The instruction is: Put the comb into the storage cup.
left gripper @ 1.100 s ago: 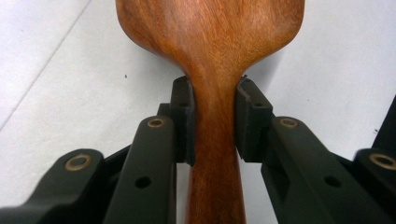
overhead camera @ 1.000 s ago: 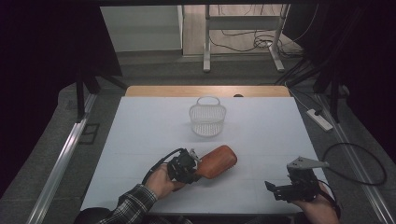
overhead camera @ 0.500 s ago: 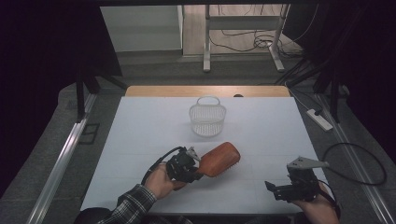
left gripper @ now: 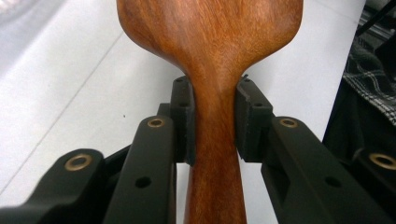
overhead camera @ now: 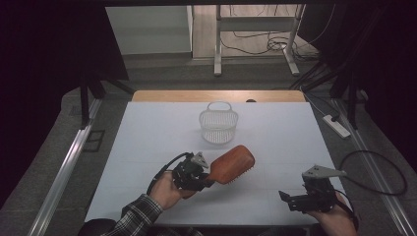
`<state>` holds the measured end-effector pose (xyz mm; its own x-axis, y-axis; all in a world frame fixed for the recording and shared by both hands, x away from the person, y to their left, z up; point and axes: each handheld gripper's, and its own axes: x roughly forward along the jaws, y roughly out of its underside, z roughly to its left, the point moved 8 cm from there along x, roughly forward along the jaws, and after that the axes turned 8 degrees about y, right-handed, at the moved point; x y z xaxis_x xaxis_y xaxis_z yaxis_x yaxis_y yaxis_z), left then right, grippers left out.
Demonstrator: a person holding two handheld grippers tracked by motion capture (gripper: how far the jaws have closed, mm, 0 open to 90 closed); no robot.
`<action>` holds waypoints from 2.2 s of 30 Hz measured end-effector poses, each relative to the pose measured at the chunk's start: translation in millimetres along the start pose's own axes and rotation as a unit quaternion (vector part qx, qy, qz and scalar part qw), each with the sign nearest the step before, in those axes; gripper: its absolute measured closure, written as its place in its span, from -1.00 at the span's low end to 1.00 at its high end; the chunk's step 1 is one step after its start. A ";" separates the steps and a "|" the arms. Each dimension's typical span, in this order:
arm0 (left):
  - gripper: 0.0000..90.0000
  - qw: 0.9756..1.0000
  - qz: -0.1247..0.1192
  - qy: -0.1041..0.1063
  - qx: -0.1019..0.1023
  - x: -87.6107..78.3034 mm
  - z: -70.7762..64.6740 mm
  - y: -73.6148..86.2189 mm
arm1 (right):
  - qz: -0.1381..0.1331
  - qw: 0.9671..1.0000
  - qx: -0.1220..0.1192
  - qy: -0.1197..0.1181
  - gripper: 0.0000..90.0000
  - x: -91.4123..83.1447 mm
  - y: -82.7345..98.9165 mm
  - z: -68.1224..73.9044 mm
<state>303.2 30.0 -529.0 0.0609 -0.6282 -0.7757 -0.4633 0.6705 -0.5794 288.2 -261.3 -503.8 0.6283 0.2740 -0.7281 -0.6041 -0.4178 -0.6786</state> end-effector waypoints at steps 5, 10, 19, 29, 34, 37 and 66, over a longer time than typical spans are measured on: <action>0.60 1.000 -0.019 -0.001 -0.001 -7.2 0.2 -2.5 | -0.003 1.000 -0.002 -0.001 -0.95 -0.5 -0.4 0.6; 0.60 0.999 -0.033 -0.004 0.001 -13.6 0.4 -4.0 | -0.008 1.000 -0.009 -0.006 -0.97 -1.7 -1.1 2.5; 0.60 0.999 -0.051 -0.009 0.007 -20.3 -0.9 -6.0 | -0.018 1.000 -0.018 -0.017 -1.00 -3.3 -3.0 5.8; 0.60 0.997 -0.074 -0.017 0.007 -31.1 -2.3 -4.8 | -0.055 0.998 -0.009 -0.033 -1.00 -7.6 -13.1 9.6; 0.60 0.996 -0.088 -0.013 0.004 -37.9 -4.6 -3.3 | -0.059 0.997 -0.013 -0.038 -1.00 -8.1 -14.5 11.0; 0.60 0.996 -0.094 -0.014 0.001 -41.5 -4.7 -1.7 | -0.058 0.997 -0.013 -0.039 -1.00 -7.9 -14.1 11.5; 0.60 0.992 -0.125 -0.010 -0.008 -51.3 -8.1 2.4 | -0.107 0.985 0.036 -0.128 -1.00 -13.2 -59.4 32.5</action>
<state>291.8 60.6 -488.6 0.1936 -0.7655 -0.6136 -0.4450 0.4889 -0.7503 299.8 -212.0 -457.0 0.6061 0.5626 -0.5622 -0.5101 -0.2674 -0.8175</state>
